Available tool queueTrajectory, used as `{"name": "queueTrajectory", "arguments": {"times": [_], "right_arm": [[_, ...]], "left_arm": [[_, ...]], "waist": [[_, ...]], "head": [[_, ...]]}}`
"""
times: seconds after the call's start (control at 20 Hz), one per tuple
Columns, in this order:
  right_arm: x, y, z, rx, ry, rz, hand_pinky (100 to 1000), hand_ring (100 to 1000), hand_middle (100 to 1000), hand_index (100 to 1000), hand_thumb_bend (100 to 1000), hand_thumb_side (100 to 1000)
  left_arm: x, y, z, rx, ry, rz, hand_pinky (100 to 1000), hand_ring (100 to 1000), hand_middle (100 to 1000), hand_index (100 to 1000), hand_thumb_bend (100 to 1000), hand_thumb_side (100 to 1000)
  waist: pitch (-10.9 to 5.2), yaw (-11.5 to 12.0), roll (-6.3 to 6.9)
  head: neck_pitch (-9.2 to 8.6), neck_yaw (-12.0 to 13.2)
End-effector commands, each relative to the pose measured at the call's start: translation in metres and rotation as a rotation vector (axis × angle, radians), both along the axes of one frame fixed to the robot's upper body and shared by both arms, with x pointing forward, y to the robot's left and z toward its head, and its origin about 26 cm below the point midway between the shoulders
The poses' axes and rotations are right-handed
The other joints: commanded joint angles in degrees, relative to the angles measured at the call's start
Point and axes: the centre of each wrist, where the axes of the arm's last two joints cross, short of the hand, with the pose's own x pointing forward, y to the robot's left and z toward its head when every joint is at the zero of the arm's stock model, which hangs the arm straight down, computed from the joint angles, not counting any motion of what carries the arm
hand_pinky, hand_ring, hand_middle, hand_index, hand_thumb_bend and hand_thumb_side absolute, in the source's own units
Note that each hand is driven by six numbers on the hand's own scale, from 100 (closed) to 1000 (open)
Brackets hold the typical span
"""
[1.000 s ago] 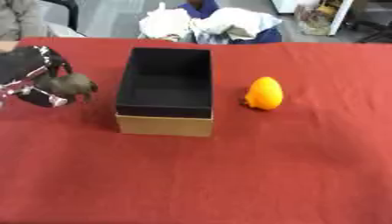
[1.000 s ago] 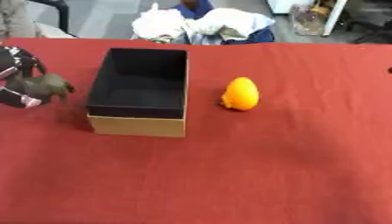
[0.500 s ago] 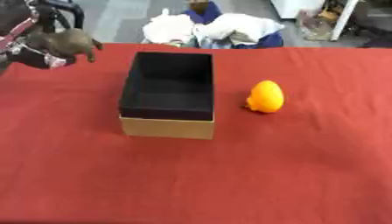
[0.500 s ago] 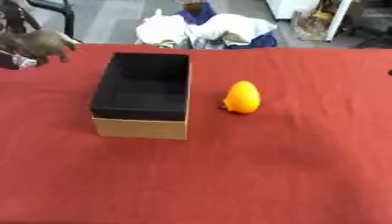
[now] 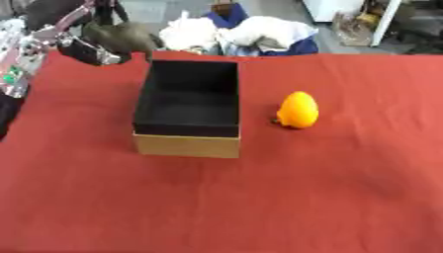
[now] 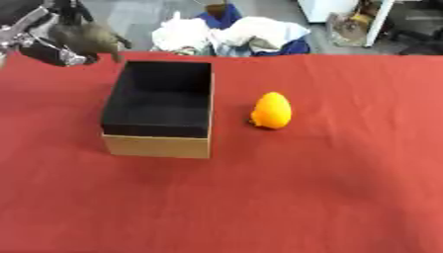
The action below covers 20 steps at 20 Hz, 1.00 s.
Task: Pick up objects on the table and place them in the box.
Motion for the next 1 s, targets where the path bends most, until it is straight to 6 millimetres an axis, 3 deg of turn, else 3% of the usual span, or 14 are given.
{"name": "queueTrajectory", "arguments": {"times": [0.05, 0.45, 0.8, 1.0], "right_arm": [[0.001, 0.000, 0.015, -0.013, -0.039, 0.013, 803, 697, 700, 839, 100, 562], [0.001, 0.002, 0.012, -0.007, -0.032, 0.021, 803, 695, 698, 838, 100, 574], [0.001, 0.001, 0.012, -0.008, -0.034, 0.020, 802, 694, 697, 837, 100, 572], [0.002, 0.000, 0.013, -0.012, -0.035, 0.019, 802, 694, 697, 837, 100, 567]], "left_arm": [[0.005, -0.013, 0.008, 0.033, -0.014, -0.048, 528, 341, 340, 522, 390, 100], [0.011, -0.048, -0.025, 0.136, 0.076, -0.165, 560, 398, 396, 576, 334, 170], [0.010, -0.048, -0.050, 0.343, 0.199, -0.166, 624, 501, 498, 674, 342, 301], [0.008, -0.039, -0.053, 0.442, 0.269, -0.138, 664, 582, 604, 768, 323, 612]], "waist": [[-0.74, -0.33, -0.05], [-0.47, -1.28, -0.22], [-0.36, -1.14, -0.18], [-0.30, -0.79, -0.31]], "head": [[-0.68, 0.60], [-1.06, 1.38], [-0.87, 1.36], [-0.79, 1.22]]}}
